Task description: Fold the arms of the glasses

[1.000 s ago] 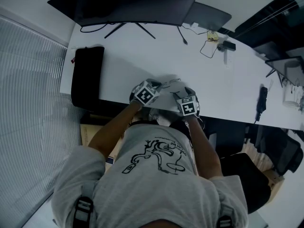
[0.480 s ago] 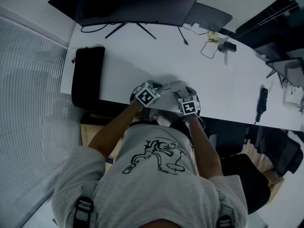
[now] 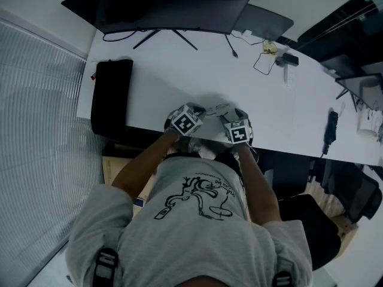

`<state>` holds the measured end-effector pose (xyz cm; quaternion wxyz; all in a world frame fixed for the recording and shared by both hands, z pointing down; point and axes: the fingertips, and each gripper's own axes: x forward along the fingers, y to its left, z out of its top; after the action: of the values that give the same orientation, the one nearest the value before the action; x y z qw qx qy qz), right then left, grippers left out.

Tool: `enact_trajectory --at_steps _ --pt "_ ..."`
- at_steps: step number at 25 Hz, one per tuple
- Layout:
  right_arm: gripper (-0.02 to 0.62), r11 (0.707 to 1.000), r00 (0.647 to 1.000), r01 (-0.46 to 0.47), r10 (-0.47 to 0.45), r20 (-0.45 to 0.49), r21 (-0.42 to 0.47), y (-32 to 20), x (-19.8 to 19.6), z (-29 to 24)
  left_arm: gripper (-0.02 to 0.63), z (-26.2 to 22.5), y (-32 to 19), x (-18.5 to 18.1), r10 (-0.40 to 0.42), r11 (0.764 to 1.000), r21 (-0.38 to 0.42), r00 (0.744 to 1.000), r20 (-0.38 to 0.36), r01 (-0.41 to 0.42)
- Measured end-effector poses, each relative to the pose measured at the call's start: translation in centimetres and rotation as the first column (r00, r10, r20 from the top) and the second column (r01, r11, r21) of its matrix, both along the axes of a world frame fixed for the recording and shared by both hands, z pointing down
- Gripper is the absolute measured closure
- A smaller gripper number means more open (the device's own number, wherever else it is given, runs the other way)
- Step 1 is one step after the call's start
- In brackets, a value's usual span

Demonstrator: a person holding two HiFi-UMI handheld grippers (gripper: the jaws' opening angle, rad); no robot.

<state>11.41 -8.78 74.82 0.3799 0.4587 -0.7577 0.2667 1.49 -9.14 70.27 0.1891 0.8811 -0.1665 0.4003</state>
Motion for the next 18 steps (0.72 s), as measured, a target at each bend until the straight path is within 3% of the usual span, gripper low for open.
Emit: enact_trajectory --at_steps 18 --pt "0.281 1.000 1.000 -0.009 0.009 -0.010 0.004 -1.3 0.2 0.0 0.572 0.0 0.7 0.3 0.048 0.999 -0.004 0.999 0.008 -0.048"
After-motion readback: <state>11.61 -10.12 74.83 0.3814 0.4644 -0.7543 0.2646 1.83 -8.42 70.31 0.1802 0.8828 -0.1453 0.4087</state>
